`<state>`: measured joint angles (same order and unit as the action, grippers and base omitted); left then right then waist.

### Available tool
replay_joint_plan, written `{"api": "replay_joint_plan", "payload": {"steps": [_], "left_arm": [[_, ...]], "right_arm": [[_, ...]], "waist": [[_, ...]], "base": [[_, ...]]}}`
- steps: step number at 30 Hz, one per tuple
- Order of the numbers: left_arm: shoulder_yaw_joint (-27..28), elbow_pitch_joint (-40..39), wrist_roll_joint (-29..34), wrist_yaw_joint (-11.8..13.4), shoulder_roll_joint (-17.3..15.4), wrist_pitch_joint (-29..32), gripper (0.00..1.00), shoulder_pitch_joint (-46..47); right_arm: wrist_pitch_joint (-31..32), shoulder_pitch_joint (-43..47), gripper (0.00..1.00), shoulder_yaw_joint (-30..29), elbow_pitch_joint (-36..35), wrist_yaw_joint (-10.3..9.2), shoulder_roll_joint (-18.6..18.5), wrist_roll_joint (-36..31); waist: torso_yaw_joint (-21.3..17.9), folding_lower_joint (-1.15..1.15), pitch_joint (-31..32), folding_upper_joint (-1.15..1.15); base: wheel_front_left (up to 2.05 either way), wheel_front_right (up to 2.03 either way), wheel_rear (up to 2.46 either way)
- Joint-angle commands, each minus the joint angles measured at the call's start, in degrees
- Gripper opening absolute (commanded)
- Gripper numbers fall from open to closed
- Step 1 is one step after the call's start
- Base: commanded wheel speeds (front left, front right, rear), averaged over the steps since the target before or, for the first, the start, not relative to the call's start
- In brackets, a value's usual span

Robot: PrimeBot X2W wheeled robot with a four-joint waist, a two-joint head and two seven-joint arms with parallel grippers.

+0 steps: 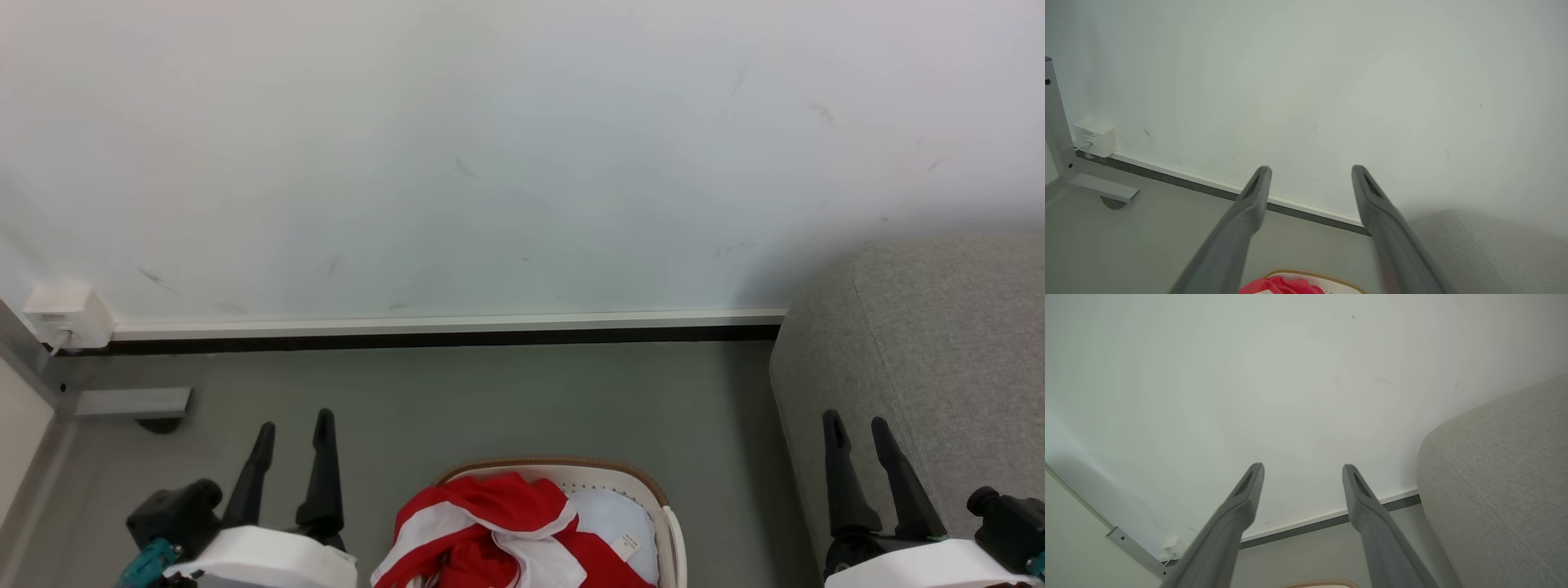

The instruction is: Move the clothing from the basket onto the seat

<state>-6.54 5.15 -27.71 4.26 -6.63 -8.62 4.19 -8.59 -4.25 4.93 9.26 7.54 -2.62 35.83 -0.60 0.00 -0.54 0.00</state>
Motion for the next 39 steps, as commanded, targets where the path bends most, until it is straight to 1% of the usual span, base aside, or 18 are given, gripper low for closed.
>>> {"api": "replay_joint_plan", "payload": {"steps": [1, 29, 39], "left_arm": [[-0.36, -0.76, 2.45, 0.41, -0.75, -0.7, 1.0, 0.13], [-1.25, -1.6, 16.46, 1.24, -0.55, -4.22, 1.0, -1.1], [-0.8, -1.51, 20.65, 0.92, -0.1, -5.4, 1.0, -1.34]], "right_arm": [[-0.71, -0.25, 1.0, 0.27, -0.34, -0.06, -0.3, -1.95], [-4.18, 0.44, 1.0, 0.81, 0.06, -0.08, -0.38, -13.6], [-5.25, 0.69, 1.0, 1.2, 0.13, -0.09, -0.4, -17.15]], "waist": [[-0.06, 0.0, -0.01, 0.0], [-0.53, 0.0, 0.47, 0.0], [-0.63, 0.0, 0.45, 0.0]], "base": [[0.0, 0.0, 0.0], [0.0, 0.0, 0.0], [0.0, 0.0, 0.0]]}}
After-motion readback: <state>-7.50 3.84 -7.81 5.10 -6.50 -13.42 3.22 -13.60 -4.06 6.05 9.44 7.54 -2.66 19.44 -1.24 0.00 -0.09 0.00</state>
